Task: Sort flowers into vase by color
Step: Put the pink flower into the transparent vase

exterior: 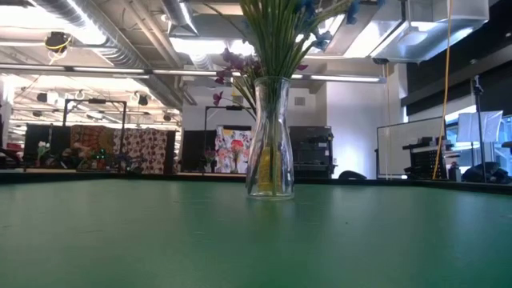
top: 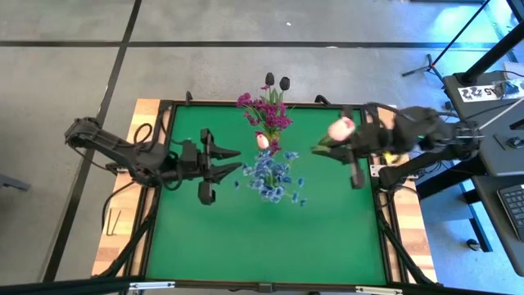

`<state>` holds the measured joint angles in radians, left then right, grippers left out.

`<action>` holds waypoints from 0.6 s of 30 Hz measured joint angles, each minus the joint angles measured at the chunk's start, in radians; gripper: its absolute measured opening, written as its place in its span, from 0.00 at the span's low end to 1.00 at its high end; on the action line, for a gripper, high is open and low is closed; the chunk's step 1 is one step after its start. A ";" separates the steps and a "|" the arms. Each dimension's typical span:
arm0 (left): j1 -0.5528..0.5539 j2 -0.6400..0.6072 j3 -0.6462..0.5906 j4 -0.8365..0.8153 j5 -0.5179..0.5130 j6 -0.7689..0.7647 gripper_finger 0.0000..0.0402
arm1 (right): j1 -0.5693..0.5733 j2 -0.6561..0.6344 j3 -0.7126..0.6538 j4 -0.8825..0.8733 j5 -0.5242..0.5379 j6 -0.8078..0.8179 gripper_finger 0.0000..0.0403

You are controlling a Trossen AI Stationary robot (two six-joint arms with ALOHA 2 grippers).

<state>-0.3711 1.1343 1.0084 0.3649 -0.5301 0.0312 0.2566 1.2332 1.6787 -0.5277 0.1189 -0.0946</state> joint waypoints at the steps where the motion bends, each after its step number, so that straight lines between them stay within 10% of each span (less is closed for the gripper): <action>1: -0.009 -0.002 0.000 -0.001 -0.019 0.008 0.32 | 0.022 -0.017 0.000 -0.019 0.036 -0.008 0.00; 10: -0.027 -0.003 0.000 -0.030 -0.098 0.035 0.32 | 0.145 -0.123 -0.006 -0.209 0.299 0.055 0.00; 18: -0.027 -0.004 0.000 -0.047 -0.143 0.035 0.32 | 0.170 -0.167 -0.281 -0.083 0.316 0.116 0.00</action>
<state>-0.3981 1.1305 1.0080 0.3178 -0.6727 0.0661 0.4262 1.0662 1.3977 -0.6111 0.4353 0.0216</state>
